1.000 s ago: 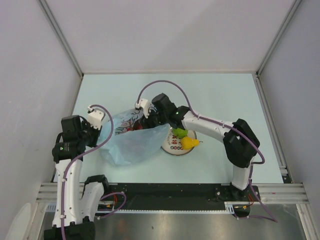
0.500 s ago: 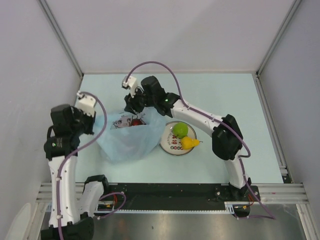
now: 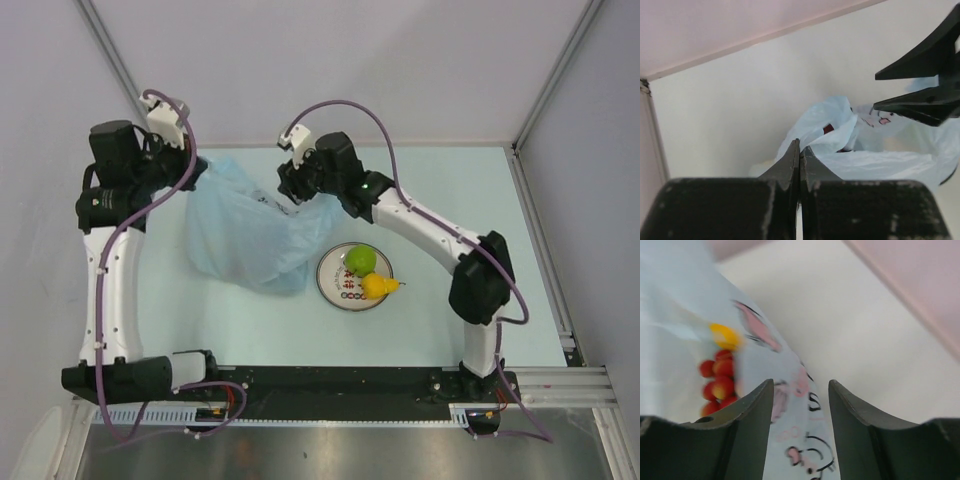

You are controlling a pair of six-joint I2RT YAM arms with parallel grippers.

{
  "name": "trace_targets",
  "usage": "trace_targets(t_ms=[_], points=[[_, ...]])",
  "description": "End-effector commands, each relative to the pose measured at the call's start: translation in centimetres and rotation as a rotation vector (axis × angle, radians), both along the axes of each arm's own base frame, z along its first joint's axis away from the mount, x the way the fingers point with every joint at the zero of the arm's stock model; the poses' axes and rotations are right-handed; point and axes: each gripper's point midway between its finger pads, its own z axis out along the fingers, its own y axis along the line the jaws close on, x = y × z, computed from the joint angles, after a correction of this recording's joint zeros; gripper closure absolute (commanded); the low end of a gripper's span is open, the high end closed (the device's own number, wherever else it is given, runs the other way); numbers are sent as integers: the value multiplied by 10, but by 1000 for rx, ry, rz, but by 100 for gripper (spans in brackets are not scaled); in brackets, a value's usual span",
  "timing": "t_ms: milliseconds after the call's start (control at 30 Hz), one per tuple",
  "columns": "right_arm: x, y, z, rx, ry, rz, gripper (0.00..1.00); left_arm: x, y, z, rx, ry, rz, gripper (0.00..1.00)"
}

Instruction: Take the fake fruits out of the plastic bag

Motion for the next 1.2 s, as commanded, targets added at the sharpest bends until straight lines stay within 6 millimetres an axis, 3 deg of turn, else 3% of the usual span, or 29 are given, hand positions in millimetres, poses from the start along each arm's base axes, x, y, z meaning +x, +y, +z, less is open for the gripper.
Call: trace_targets(t_ms=[0,133,167,233,267,367,533,600,633,667,700,733,767,800,833,867,933,1000,1033,1100,1133,1167], points=[[-48,8,99,147,-164,107,49,-26,-16,1,-55,-13,-34,100],[-77,18,43,42,-77,179,53,-41,-16,-4,-48,-14,-27,100],[-80,16,16,-2,-40,176,53,-42,-15,-7,-47,-7,-24,99],[-81,15,-8,-43,-7,168,53,-47,-15,-7,-44,-12,-25,100],[-77,13,-25,-69,18,147,54,-47,-15,-9,-41,-11,-23,100],[-70,12,-42,-87,54,137,55,-45,-14,-8,-39,-14,-22,100],[-53,17,-80,-168,65,164,55,-22,-16,8,-56,-68,-15,100],[-24,14,-96,-233,-19,98,53,-4,-16,26,-64,-108,-16,100],[5,0,-95,-277,-89,-31,48,2,-15,34,-71,-122,-6,100],[30,-11,-91,-299,-152,-115,45,4,-14,65,-72,-192,2,100],[63,-25,-95,-309,-199,-209,45,19,-14,67,-85,-178,10,100],[90,-37,-68,-295,-266,-312,48,22,-14,80,-89,-200,10,100],[106,-44,-55,-295,-322,-350,50,20,-14,114,-91,-272,6,100],[128,-58,-33,-257,-373,-415,53,27,-14,119,-103,-274,10,100],[137,-63,-19,-235,-401,-447,55,28,-13,133,-109,-304,18,100],[142,-64,12,-185,-447,-469,56,21,-12,158,-109,-369,25,100],[138,-59,43,-132,-486,-466,56,11,-10,178,-116,-428,38,100],[127,-52,57,-115,-508,-456,56,1,-7,188,-105,-470,55,100],[111,-38,63,-107,-517,-426,56,-14,-8,194,-89,-497,48,99],[91,-24,46,-161,-526,-371,56,-22,-10,166,-30,-454,17,100],[71,-7,38,-179,-533,-329,55,-50,-11,166,-2,-485,5,99],[56,-1,39,-189,-547,-302,55,-44,-10,113,29,-365,-8,100]])
